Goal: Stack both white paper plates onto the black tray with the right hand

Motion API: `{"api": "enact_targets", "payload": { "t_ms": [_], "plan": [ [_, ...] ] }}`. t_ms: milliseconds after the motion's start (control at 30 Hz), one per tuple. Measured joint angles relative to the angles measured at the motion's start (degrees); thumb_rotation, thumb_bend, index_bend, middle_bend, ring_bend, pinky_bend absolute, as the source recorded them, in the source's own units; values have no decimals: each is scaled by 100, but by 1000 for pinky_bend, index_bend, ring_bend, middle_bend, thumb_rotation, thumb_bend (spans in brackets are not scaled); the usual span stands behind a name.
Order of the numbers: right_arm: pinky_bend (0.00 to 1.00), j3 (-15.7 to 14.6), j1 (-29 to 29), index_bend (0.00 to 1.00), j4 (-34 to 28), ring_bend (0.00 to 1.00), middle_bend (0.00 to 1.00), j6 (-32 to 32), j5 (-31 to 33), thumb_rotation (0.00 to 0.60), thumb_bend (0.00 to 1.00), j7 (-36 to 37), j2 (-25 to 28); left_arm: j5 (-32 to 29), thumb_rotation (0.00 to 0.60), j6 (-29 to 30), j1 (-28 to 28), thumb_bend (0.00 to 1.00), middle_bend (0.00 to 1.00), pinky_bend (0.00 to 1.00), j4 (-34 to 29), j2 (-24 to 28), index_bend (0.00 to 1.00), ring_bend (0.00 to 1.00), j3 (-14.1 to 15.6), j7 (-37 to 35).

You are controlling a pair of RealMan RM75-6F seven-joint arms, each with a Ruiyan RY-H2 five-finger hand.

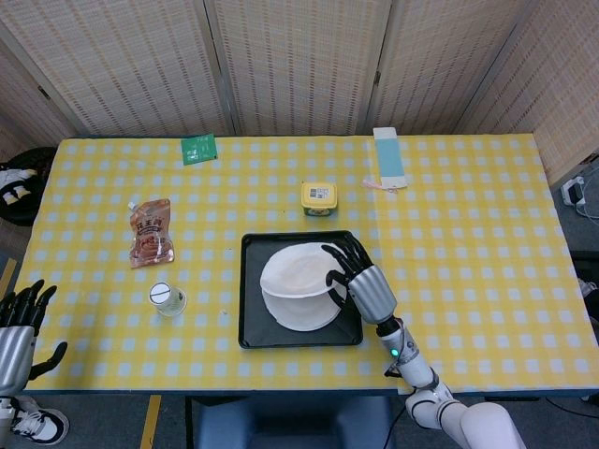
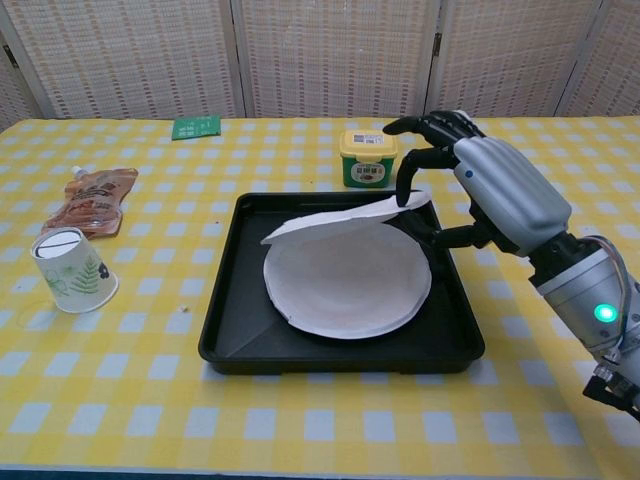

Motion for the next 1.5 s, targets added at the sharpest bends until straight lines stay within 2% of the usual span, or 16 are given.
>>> {"api": "enact_targets", "payload": {
  "t_ms": [167,400,500,533,633,800,1000,1167,1267,1500],
  "plan": [
    [0,-92,-72,637,65,103,164,-82,3,600,466,85,17,-1,600,10,9,345,0,0,-14,16,0,0,0,9],
    [0,-314,-172,313,-206,15,14,-332,-81,600,466,-42,283,7,600,-40,-12,345,0,0,-19,13,0,0,9,6],
    [0,-383,-179,187,-548,0,0,-554,-94,600,463,-248,488,2,600,-41,-6,345,0,0,-48,34,0,0,13,-2],
    [0,-400,-177,119,-676,0,0,-617,-97,600,447,-321,558,2,600,-38,-3,345,0,0,-54,42,0,0,13,-10],
    [0,-468,-162,1,-1205,0,0,-830,-117,600,352,-590,835,1,600,-47,-3,345,0,0,-61,61,0,0,15,-60],
    [0,-627,-137,0,-2261,0,0,-1220,-176,600,264,-1272,1421,-1,600,-117,-21,345,0,0,-66,116,0,0,25,-199],
    [0,-756,-135,0,-3574,0,0,-1756,-99,600,242,-1877,2197,16,600,-129,-34,345,0,0,-70,108,0,0,33,-155],
    [0,-789,-200,0,-4433,0,0,-1941,12,600,240,-2100,2837,3,600,-148,-46,345,0,0,-65,93,0,0,28,-133],
    [0,-784,-321,0,-4816,0,0,-1886,71,600,240,-2171,3179,-4,600,-156,-54,345,0,0,-55,74,0,0,25,-81],
    [0,-754,-876,0,-5310,0,0,-1176,175,600,237,-2710,3784,100,600,-137,-85,345,0,0,60,-44,0,0,29,13]
  ]
}}
